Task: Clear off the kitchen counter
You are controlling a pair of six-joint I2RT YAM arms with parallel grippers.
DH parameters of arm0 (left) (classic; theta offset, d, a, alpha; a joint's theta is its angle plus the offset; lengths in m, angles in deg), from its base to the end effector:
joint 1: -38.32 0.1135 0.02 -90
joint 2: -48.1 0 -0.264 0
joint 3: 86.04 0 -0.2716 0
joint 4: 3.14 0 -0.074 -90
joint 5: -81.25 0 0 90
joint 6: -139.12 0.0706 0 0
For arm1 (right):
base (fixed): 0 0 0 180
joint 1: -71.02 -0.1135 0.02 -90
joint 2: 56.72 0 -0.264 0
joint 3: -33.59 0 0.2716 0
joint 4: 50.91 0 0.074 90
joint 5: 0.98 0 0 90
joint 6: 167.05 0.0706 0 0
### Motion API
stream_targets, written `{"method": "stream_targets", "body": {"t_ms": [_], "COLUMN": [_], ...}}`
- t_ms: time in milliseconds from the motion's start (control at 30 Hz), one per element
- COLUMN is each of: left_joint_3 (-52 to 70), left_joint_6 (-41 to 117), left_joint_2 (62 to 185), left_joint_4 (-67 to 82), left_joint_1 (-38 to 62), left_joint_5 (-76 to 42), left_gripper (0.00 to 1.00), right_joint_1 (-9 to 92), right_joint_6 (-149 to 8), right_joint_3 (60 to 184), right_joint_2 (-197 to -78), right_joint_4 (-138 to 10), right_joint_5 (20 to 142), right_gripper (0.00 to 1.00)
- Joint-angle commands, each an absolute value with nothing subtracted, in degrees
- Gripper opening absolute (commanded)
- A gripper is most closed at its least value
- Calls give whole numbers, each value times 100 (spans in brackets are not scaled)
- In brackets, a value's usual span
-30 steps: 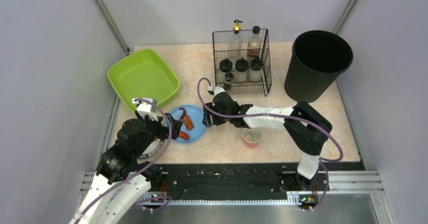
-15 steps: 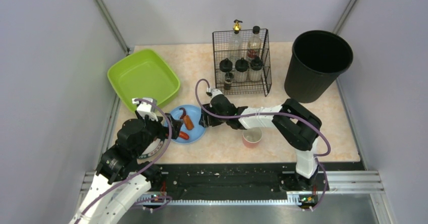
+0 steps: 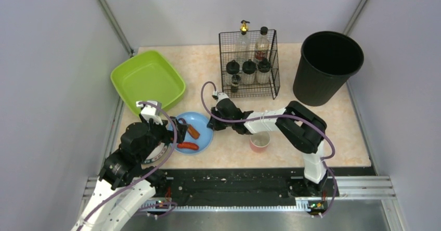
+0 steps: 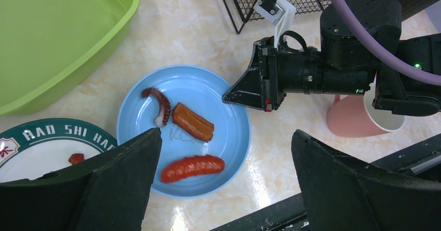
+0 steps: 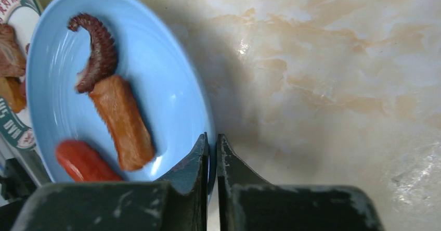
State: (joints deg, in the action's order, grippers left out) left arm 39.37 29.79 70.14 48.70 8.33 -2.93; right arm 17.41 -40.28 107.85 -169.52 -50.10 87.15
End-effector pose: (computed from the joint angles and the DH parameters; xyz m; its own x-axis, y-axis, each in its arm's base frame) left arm 0.1252 -0.0640 0.3110 -0.4072 -0.1452 -0.9017 0.2963 0.9129 -0.2808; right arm 0.2646 0.3629 0.0992 -0.7816 -0.0521 -0.6216 -0.4394 0.7532 0.4894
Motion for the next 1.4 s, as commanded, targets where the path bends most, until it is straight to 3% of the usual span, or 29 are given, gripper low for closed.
{"method": "stream_targets", "body": {"t_ms": [0,833,1367], "left_joint_3": [3930,3881,3856], "left_joint_6": [3014,2905,1436], "left_joint_2": [7079,7379,7421], "left_joint_4": [4680,4664,5232], "left_joint_1": [840,840,840], "left_joint_5": [-289,-357,46], "left_gripper": [99,99,99], "right_joint_1": [1661,1657,1757], "right_joint_6": [-4123,-4769,-4955], "right_joint_3": [10719,10489,10901], "right_joint_2": [-17068,-15341,-14250], "right_joint_4": [-5173,-6131,-7258], "right_joint_5": [8676,8692,8552], "right_gripper": [0,0,0]}}
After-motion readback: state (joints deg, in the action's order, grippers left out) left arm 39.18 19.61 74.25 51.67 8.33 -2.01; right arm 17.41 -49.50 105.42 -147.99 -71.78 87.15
